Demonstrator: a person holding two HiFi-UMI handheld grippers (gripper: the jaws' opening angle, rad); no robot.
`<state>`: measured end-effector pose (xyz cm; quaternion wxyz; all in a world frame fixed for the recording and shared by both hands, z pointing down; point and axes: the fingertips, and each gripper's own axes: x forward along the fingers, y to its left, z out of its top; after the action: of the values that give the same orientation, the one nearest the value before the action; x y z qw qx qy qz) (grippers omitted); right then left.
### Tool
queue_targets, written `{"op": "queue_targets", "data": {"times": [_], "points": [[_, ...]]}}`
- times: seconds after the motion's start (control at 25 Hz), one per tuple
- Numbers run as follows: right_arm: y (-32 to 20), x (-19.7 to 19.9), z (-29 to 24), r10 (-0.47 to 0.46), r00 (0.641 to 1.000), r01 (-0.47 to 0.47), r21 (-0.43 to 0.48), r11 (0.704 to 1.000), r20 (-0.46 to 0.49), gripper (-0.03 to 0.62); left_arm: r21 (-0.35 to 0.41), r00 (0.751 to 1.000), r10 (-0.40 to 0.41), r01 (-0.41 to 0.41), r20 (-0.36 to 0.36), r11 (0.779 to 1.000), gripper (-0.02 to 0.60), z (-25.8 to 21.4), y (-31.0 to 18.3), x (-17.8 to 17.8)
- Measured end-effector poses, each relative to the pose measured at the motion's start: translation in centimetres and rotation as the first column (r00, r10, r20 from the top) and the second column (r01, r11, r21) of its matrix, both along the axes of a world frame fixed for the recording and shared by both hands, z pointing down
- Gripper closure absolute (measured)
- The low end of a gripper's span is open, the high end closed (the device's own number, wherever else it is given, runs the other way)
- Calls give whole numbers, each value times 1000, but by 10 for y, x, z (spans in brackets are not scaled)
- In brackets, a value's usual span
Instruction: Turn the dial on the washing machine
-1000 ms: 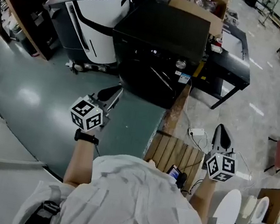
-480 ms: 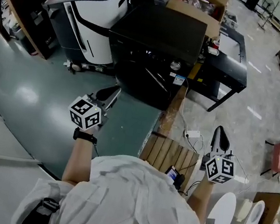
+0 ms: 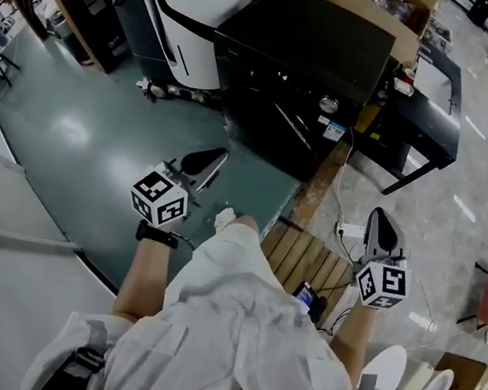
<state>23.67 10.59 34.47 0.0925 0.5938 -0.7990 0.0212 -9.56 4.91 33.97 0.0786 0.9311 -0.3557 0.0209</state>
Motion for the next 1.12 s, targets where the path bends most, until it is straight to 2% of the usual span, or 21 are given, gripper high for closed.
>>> {"op": "queue_targets", "data": {"times": [0.2, 0.24, 0.68, 1.12], "points": [[-46, -34, 9, -94, 994, 93, -17, 996, -51, 591, -2, 999, -45, 45, -16, 999, 566, 4, -19, -13], [-56, -40, 9, -113, 992, 112, -22, 993, -48, 571, -7, 999, -44, 44, -21, 999, 566, 7, -24, -13], [-184, -90, 28, -233, 971, 229, -78, 970, -60, 488, -56, 998, 28, -31, -56, 998, 566, 37, -125, 14], [-299, -125, 77, -333, 932, 305, -188, 934, -141, 426, -94, 994, 68, -76, -80, 993, 566, 66, -210, 28]]}}
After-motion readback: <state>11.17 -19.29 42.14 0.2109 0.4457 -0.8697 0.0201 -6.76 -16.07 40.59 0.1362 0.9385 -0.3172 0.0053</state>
